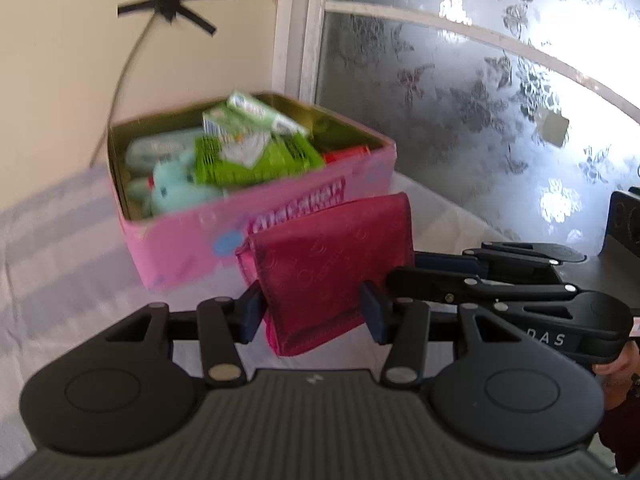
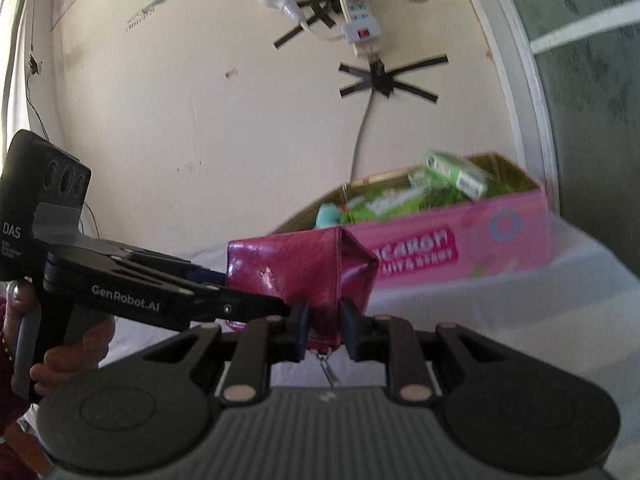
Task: Organize objects
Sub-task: 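Lower the pouch into the tin and open the right gripper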
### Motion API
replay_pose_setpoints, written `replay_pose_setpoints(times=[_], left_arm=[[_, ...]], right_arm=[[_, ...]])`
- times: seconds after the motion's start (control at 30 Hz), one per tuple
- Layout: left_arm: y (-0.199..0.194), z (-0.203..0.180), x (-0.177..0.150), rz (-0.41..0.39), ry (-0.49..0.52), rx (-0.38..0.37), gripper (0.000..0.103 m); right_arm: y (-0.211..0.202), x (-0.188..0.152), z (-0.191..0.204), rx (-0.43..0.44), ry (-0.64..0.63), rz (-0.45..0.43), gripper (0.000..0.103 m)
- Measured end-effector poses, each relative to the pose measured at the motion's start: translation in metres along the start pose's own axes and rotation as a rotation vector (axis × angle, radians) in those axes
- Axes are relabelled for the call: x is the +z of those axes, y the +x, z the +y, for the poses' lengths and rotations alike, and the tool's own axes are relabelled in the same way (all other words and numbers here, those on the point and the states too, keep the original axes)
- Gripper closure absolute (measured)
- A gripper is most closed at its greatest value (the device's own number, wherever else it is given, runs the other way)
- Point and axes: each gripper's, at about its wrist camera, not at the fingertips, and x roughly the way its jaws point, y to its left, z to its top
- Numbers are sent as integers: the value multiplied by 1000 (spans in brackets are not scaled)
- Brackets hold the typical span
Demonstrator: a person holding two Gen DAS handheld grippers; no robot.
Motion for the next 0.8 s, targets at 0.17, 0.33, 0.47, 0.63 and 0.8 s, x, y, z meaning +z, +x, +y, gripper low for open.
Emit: replay_pose_setpoints(times=[0.17, 0.33, 0.47, 0.63, 0.8], left_arm=[[-4, 5, 28, -52, 36, 43, 50], [1, 18, 59, -99, 53, 91, 50], [12, 28, 83, -120, 61, 129, 49], [38, 44, 109, -129, 49, 171, 49], [73, 68, 121, -105, 17, 219, 49]], right_arm=[[13, 32, 2, -12, -55, -51, 85], [35, 67, -2, -17, -97, -100, 85], [57, 94, -12, -26, -113, -133, 85], [97, 118, -30, -41, -112, -123, 85], [142, 128, -50, -79, -97, -50, 83]])
